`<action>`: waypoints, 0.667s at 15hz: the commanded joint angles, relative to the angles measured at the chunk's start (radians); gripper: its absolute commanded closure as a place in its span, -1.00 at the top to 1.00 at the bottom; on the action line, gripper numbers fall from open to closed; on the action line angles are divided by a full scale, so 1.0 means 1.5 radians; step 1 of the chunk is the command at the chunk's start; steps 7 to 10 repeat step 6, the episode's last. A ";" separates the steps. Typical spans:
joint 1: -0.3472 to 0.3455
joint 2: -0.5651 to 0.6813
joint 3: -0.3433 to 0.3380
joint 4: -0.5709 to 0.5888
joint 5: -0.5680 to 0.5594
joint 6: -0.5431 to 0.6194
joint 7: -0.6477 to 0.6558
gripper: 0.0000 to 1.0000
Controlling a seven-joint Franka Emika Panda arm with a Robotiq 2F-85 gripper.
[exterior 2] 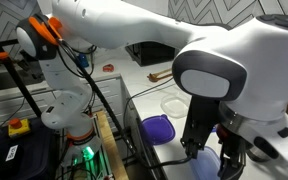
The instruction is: Unstack the clear containers then place the light blue lid on top of the container on the right.
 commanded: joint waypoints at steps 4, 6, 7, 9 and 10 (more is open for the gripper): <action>0.035 -0.042 -0.032 -0.022 -0.004 -0.003 0.012 1.00; 0.039 -0.041 -0.034 -0.018 -0.004 -0.003 0.012 1.00; 0.039 -0.041 -0.034 -0.018 -0.004 -0.003 0.012 1.00; 0.039 -0.041 -0.034 -0.018 -0.004 -0.003 0.012 1.00; 0.039 -0.041 -0.034 -0.018 -0.004 -0.003 0.012 1.00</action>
